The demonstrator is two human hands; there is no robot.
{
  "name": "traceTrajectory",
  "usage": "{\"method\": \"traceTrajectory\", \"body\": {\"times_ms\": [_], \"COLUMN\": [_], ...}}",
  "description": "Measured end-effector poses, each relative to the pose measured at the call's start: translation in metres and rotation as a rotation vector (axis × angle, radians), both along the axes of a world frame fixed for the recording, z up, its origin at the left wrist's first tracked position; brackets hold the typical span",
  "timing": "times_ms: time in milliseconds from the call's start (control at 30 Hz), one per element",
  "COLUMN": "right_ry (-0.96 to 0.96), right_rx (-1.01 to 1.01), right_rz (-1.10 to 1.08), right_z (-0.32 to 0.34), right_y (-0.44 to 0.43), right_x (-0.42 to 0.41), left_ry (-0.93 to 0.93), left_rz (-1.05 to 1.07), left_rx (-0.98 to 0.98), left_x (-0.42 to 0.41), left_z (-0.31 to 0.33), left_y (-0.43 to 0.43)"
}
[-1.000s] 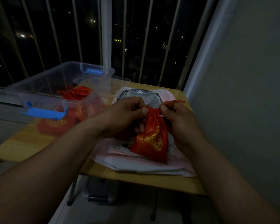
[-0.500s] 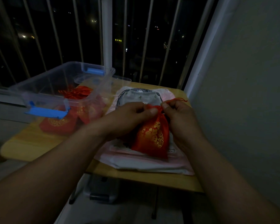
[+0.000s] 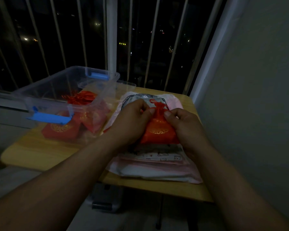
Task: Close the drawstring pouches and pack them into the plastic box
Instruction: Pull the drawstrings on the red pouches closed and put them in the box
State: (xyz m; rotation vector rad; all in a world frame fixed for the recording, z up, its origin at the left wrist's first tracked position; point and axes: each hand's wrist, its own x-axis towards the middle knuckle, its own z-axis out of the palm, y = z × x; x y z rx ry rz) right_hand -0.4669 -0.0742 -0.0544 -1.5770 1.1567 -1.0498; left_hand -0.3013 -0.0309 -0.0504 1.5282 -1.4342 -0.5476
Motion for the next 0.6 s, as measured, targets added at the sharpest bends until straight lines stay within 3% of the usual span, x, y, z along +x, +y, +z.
{"method": "traceTrajectory", "body": {"times_ms": [100,167,267,400,500,600], "right_ry": [-0.041,-0.083,-0.187,-0.074,-0.151,-0.248], "right_rx": [0.005,0.031,0.187,0.229,0.229,0.212], "right_rz": [-0.018,-0.026,0.060,0.199,0.134,0.089], "right_z": [-0.003,-0.001,0.005,0.013,0.020,0.037], "right_y": [-0.001,-0.001,0.003,0.010,0.007,-0.001], "right_x": [-0.001,0.000,0.002,0.005,0.015,0.033], "left_ry": [0.117,0.097,0.109,0.212,0.417,0.379], "left_rz": [-0.098,-0.132,-0.048,0.062,0.088,0.144], "left_rx": [0.117,0.137,0.063,0.024,0.037,0.024], "left_x": [0.001,0.003,0.008,0.019,0.022,0.025], "left_z": [0.001,0.000,-0.001,-0.003,-0.007,-0.012], "left_y": [0.006,0.009,0.005,0.002,0.003,0.002]}}
